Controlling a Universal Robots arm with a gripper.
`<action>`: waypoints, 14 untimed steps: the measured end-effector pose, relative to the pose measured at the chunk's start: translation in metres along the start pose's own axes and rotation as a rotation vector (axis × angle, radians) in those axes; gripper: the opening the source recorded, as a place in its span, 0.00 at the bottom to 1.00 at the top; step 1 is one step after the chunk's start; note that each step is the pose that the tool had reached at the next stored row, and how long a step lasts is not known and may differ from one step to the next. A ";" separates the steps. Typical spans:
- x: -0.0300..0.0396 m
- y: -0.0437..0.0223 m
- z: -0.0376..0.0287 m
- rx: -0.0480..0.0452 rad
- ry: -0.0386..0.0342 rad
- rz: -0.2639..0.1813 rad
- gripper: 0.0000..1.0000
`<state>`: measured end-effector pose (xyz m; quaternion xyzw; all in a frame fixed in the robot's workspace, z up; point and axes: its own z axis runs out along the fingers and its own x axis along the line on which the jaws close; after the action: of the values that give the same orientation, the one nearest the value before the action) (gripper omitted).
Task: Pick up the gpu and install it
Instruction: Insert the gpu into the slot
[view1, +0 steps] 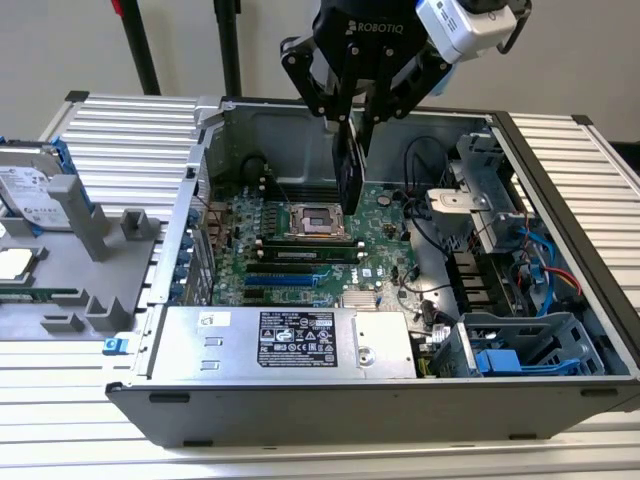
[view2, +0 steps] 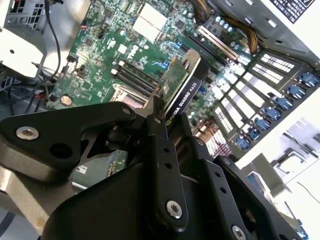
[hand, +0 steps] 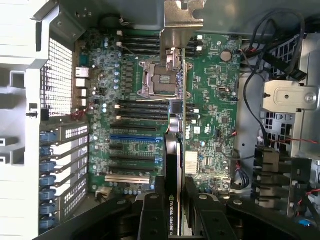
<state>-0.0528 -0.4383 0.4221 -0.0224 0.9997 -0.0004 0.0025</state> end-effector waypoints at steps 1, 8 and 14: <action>0.0000 0.0000 0.0000 -0.0001 0.0000 -0.007 0.00; 0.0000 0.0000 0.0000 -0.0002 0.0000 -0.050 0.00; 0.0000 0.0000 0.0000 -0.0004 -0.0001 -0.087 0.00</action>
<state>-0.0528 -0.4383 0.4221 -0.0657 0.9978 -0.0003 0.0025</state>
